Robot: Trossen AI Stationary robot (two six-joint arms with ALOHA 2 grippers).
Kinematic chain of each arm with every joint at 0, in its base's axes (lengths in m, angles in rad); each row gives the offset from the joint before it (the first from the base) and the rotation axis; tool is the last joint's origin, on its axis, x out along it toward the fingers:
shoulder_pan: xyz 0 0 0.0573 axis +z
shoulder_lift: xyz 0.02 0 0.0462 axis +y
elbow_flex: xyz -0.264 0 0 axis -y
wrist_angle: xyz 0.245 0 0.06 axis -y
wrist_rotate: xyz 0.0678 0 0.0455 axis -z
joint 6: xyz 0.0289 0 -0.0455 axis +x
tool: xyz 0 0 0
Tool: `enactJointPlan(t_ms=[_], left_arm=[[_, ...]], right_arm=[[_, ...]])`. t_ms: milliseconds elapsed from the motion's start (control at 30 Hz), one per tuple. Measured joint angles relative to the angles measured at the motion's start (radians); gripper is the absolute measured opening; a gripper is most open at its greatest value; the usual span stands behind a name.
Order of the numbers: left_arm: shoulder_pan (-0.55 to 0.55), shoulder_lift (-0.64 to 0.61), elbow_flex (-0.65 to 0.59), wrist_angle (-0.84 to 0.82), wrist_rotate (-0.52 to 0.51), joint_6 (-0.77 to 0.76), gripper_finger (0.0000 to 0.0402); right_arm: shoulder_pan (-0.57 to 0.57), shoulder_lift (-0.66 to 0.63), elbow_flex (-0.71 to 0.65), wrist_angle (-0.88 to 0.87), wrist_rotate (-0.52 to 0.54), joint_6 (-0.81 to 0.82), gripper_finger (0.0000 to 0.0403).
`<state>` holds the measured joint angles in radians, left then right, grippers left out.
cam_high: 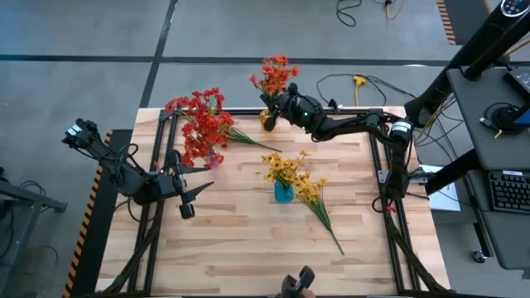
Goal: Sort flowers into vase by color
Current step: Put the right orange flowers into the yellow vase
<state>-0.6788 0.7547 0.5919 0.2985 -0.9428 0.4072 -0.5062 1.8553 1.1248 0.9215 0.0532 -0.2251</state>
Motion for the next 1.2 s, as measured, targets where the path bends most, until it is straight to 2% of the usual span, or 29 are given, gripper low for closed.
enactJointPlan(t_ms=[167, 267, 933, 1200], left_arm=[[0.000, 0.000, 0.000, 0.000, 0.000, 0.000, 0.0162], [0.000, 0.000, 0.000, 0.000, 0.001, 0.000, 0.0162], [0.000, 0.000, 0.000, 0.000, 0.001, 0.000, 0.0162], [0.000, 0.000, 0.000, 0.000, 0.001, 0.003, 0.0162]], right_arm=[[-0.003, 0.000, 0.000, 0.011, 0.008, 0.011, 0.0013], [-0.003, 0.000, 0.000, 0.014, 0.053, 0.044, 0.0013], [-0.012, 0.008, 0.031, -0.020, 0.058, 0.160, 0.0013], [-0.012, 0.008, 0.031, -0.021, 0.154, 0.211, 0.0013]])
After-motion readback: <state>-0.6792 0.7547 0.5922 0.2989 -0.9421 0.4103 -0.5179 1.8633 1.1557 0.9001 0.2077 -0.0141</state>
